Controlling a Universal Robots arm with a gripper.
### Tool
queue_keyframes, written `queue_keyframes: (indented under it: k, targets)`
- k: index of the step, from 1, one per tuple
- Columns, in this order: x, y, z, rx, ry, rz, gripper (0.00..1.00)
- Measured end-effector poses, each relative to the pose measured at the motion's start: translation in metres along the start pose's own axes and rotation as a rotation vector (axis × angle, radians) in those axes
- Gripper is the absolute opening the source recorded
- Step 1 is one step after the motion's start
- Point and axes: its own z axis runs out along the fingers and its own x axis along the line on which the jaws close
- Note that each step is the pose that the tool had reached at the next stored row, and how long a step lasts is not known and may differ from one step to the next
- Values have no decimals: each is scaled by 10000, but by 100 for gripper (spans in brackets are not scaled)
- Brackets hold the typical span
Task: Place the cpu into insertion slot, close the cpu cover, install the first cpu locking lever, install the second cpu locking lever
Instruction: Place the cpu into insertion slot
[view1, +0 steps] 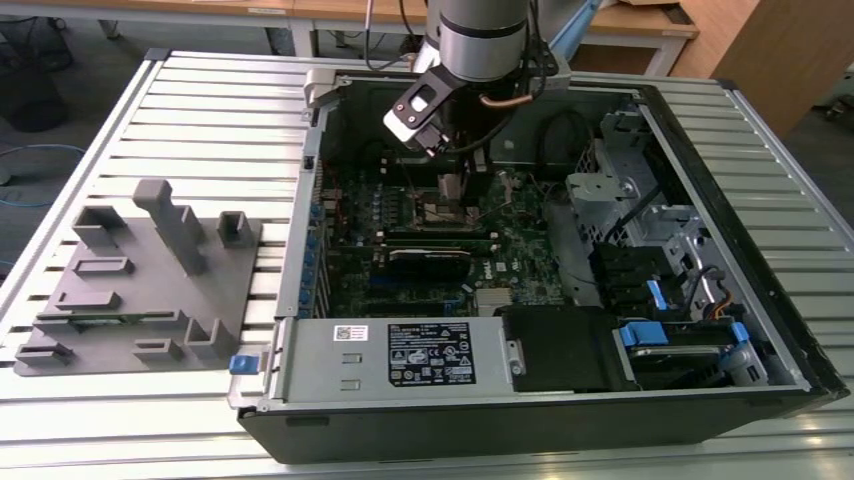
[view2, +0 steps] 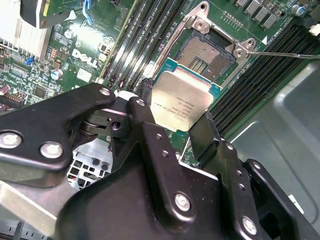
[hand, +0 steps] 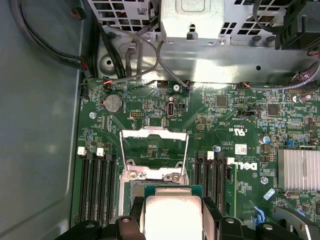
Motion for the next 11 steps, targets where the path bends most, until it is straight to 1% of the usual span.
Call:
queue_keyframes:
  k: [4, 11]
  targets:
    - [0, 0, 5, -2, 3, 1, 54]
    - [-1, -6, 67, -1, 1, 0, 54]
